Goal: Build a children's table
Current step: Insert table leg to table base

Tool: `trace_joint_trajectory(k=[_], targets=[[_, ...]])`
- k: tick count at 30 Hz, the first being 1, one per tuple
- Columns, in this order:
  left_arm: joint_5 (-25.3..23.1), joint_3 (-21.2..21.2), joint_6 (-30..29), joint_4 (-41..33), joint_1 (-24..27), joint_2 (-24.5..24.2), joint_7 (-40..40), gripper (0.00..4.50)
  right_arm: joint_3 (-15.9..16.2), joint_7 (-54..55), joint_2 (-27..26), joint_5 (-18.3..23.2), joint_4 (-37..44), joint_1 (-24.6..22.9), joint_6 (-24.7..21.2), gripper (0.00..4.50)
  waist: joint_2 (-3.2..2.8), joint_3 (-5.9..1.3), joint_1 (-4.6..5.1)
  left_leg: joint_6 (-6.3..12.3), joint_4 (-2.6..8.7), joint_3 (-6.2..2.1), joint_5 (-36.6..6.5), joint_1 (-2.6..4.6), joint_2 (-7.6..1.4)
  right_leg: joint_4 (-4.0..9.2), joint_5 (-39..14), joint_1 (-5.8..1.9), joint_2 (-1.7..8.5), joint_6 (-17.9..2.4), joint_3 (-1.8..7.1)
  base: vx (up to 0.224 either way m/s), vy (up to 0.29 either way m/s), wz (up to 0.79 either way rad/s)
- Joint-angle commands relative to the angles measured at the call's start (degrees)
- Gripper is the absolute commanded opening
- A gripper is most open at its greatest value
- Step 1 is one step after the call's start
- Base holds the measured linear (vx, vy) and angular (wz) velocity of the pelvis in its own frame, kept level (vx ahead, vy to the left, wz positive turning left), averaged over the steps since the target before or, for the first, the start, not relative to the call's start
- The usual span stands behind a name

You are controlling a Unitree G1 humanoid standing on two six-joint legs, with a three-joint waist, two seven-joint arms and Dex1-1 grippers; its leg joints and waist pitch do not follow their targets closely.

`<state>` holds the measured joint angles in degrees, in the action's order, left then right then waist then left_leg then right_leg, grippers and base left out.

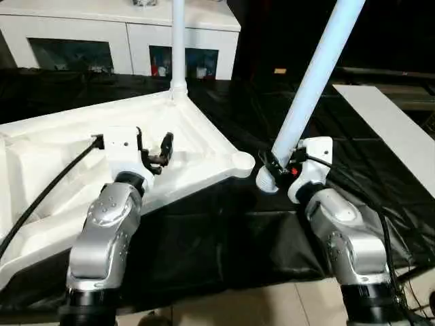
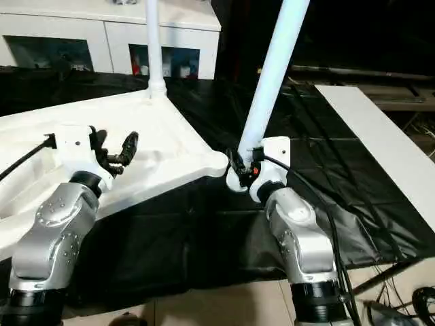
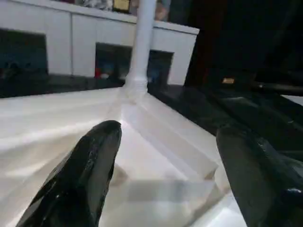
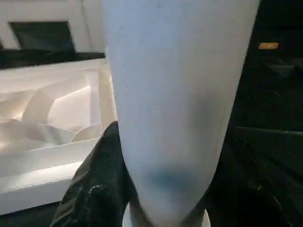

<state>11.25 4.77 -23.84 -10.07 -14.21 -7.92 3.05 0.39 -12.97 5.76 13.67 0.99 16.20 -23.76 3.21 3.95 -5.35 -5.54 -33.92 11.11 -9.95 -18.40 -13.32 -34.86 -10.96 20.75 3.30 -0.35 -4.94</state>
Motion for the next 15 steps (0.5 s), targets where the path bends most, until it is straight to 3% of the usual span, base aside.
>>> trace_joint_trajectory(k=[1,2,3,4,5,6,7,8,9,10,11,12,13,14,15], targets=[[0.3,-1.3,-0.5,-1.1,-1.2,0.6,0.8,3.67,-1.6,0.0,1.2,-0.1,0.7,-0.1,0.3,1.88,-1.59,-2.36,2.13,-3.77,5.36,-2.16,-45.5,7.38,-3.95,4.53,-29.8,2.40,0.56,-1.5,-1.64,0.053,0.021,-0.89],[0.3,-1.3,-0.5,-1.1,-1.2,0.6,0.8,3.67,-1.6,0.0,1.2,-0.1,0.7,-0.1,0.3,1.88,-0.53,-2.06,2.04,-2.36,7.96,-3.88,-47.3,1.54,-3.39,2.59,-27.0,-2.46,2.14,-0.5,-2.50,-0.017,0.029,-0.93],[0.3,-1.2,-0.7,-1.1,-1.2,0.6,0.8,3.67,-1.5,-0.2,1.3,-0.2,0.7,-0.1,0.7,1.88,-2.99,-2.91,0.35,-1.07,10.01,-3.06,-49.6,-1.38,-3.13,-2.94,-22.0,-6.95,3.15,-0.1,-0.19,-0.006,-0.015,-0.51],[0.3,-1.2,-0.8,-1.1,-1.2,0.6,0.8,3.67,-1.6,-0.2,1.2,0.0,0.7,-0.1,0.6,1.88,-0.28,-2.80,2.19,-0.44,6.76,-2.69,-43.8,1.77,-1.16,2.97,-30.6,-3.42,4.35,-0.1,1.68,-0.006,-0.015,-0.51],[0.1,-1.2,-0.8,-1.1,-1.2,0.6,0.7,3.67,-1.1,-1.4,1.9,0.0,0.7,0.1,0.5,1.88,-0.04,-2.94,1.94,-0.81,4.00,-1.77,-37.5,1.45,1.24,6.65,-41.8,-3.02,5.52,1.1,1.59,0.072,-0.042,-0.20],[0.0,-1.2,-0.9,-1.1,-1.2,0.6,0.7,3.67,-0.6,-2.1,2.3,-0.1,0.7,0.2,0.3,1.88,1.20,-3.30,1.38,0.49,0.78,-1.15,-23.8,-1.12,2.27,8.32,-53.3,-4.69,7.83,3.9,3.18,0.074,-0.037,-0.25],[0.0,-1.3,-0.9,-1.1,-1.2,0.6,0.7,3.67,-0.3,-2.5,2.5,-0.2,0.7,0.2,0.1,1.88,1.51,-3.95,0.75,1.84,0.26,-1.57,-15.9,-2.74,2.37,7.84,-52.9,-6.08,8.18,4.0,3.79,0.074,-0.037,-0.25],[-0.1,-1.3,-0.9,-1.1,-1.2,0.6,0.7,3.67,-0.2,-2.6,2.6,-0.3,0.7,0.2,0.2,1.88,1.43,-4.21,0.59,2.16,0.71,-1.66,-13.9,-2.86,2.40,7.39,-49.4,-6.11,7.40,3.4,3.73,0.088,-0.042,-0.08],[-0.2,-1.3,-0.8,-1.1,-1.2,0.6,0.6,3.67,0.7,-3.3,3.3,-1.0,0.6,0.2,0.2,1.88,0.69,-4.53,0.13,5.74,1.37,-3.65,-11.2,-5.94,2.35,6.71,-41.1,-8.12,8.93,3.8,0.49,0.088,-0.025,0.28],[-0.2,-1.3,-0.8,-1.2,-1.1,0.6,0.6,3.67,1.0,-3.6,3.5,-1.2,0.6,0.2,0.2,1.88,-0.10,-4.79,0.80,8.22,1.27,-4.64,-8.7,-6.50,2.51,6.69,-33.7,-8.53,8.25,1.5,-1.53,0.088,-0.025,0.28],[-0.3,-1.3,-0.8,-1.2,-1.1,0.6,0.5,3.67,1.3,-3.9,3.7,-1.3,0.6,0.2,0.1,1.88,-0.87,-5.00,0.76,9.48,1.27,-4.89,-6.9,-6.22,2.57,6.97,-29.5,-8.75,7.84,-0.5,-2.40,0.112,0.012,0.55],[-0.3,-1.3,-0.8,-1.2,-1.1,0.6,0.5,3.67,1.4,-4.1,3.8,-1.1,0.6,0.2,0.0,1.88,-1.57,-4.93,1.24,12.22,1.63,-5.69,-4.6,-5.59,2.74,6.78,-22.1,-8.83,6.25,-4.4,-3.92,0.148,0.035,0.68],[-0.3,-1.3,-0.9,-1.4,-1.0,0.7,0.3,3.67,1.6,-4.4,3.8,-1.0,0.7,0.1,0.0,1.88,-2.29,-4.63,1.53,14.61,2.45,-6.54,-4.1,-3.59,2.72,6.35,-17.6,-8.55,4.43,-7.5,-5.28,0.148,0.035,0.68],[-0.3,-1.4,-0.9,-1.5,-1.0,0.8,0.3,3.67,1.6,-4.4,3.8,-1.0,0.7,0.1,0.0,1.88,-2.62,-4.90,2.29,18.74,2.90,-8.33,-1.1,-1.48,2.82,4.97,-13.4,-8.28,2.19,-9.3,-5.98,0.198,0.037,0.70],[-0.5,-1.4,-0.8,-1.5,-0.9,0.7,0.3,3.67,1.6,-4.6,3.8,-0.9,0.7,0.1,0.0,1.88,-2.96,-4.90,2.56,21.89,3.06,-9.57,0.2,0.60,2.70,3.82,-11.9,-7.05,0.97,-9.9,-6.11,0.217,0.008,0.70]])
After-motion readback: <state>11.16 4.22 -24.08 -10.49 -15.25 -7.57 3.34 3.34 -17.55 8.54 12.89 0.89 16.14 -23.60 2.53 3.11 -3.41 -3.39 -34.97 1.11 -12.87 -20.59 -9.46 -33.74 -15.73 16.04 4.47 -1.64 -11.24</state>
